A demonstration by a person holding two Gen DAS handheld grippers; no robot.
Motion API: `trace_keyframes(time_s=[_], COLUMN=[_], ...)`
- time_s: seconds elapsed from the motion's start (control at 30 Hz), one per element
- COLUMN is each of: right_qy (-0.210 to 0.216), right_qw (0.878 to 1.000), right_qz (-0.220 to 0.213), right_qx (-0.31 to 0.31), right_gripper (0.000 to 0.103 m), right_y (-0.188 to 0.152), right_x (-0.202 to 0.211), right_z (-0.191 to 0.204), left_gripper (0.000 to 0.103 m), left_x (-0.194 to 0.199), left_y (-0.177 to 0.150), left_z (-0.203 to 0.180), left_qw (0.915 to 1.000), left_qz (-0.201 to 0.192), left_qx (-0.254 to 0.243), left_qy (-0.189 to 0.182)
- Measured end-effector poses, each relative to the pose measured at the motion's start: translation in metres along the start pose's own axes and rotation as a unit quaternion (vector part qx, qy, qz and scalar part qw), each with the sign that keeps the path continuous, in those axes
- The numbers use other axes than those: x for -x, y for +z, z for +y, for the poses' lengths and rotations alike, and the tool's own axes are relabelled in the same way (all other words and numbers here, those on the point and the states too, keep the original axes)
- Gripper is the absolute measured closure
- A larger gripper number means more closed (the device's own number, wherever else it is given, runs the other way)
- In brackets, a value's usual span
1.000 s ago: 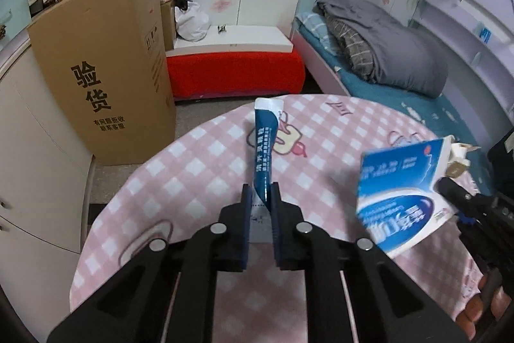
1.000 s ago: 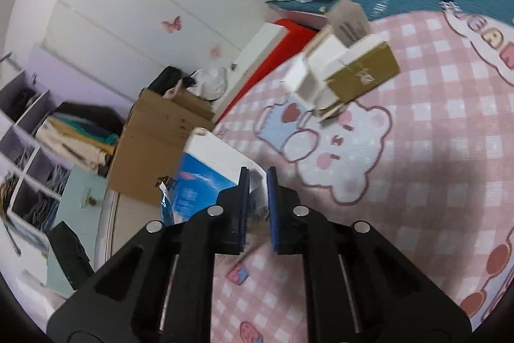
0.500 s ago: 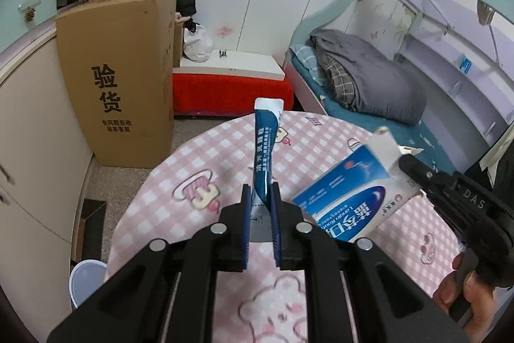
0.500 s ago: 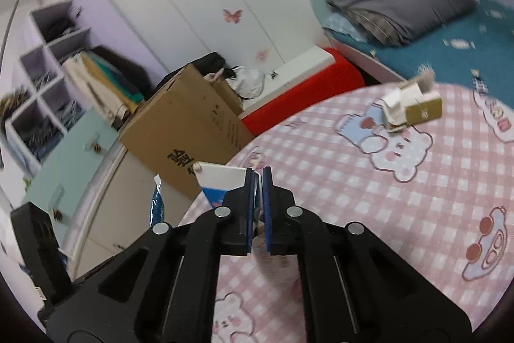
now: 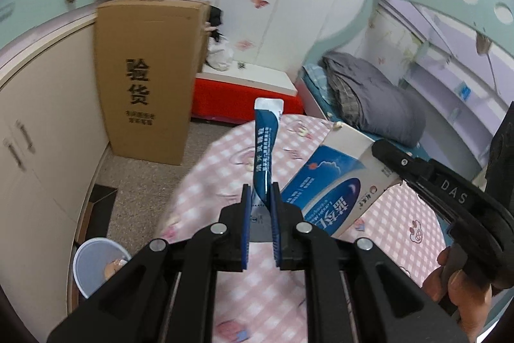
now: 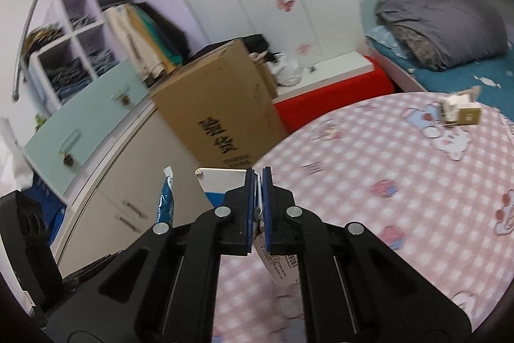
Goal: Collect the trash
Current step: 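Carry the toothpaste tube and blue box to the wastebasket and open both grippers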
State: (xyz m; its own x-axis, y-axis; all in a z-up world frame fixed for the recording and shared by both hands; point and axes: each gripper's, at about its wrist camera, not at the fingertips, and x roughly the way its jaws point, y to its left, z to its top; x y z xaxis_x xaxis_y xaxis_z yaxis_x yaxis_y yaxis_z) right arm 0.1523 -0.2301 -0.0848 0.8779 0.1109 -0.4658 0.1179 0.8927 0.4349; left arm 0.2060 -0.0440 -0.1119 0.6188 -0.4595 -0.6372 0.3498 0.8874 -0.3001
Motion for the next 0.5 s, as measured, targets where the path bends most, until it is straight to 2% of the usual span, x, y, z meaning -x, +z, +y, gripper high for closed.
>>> trace_keyframes(time_s=[0.27,0.5], right_qy=[0.056,0.1], right_qw=[0.996,0.985], right_qz=[0.045,0.1], right_qx=[0.057,0.101], right_gripper=[0.098,0.098], right_y=[-0.031,-0.077], right_x=[-0.037,-0.079], right_z=[0.095,0.168], left_gripper=[0.092,0.092], left_x=[0.05,0.08], left_y=[-0.015,-0.037], left_z=[0.088,0.177], left_qw=[0.9969,0.9863], left_qz=[-0.02,-0.025], left_qx=[0.063,0.128], left_qy=[0.044,0.101])
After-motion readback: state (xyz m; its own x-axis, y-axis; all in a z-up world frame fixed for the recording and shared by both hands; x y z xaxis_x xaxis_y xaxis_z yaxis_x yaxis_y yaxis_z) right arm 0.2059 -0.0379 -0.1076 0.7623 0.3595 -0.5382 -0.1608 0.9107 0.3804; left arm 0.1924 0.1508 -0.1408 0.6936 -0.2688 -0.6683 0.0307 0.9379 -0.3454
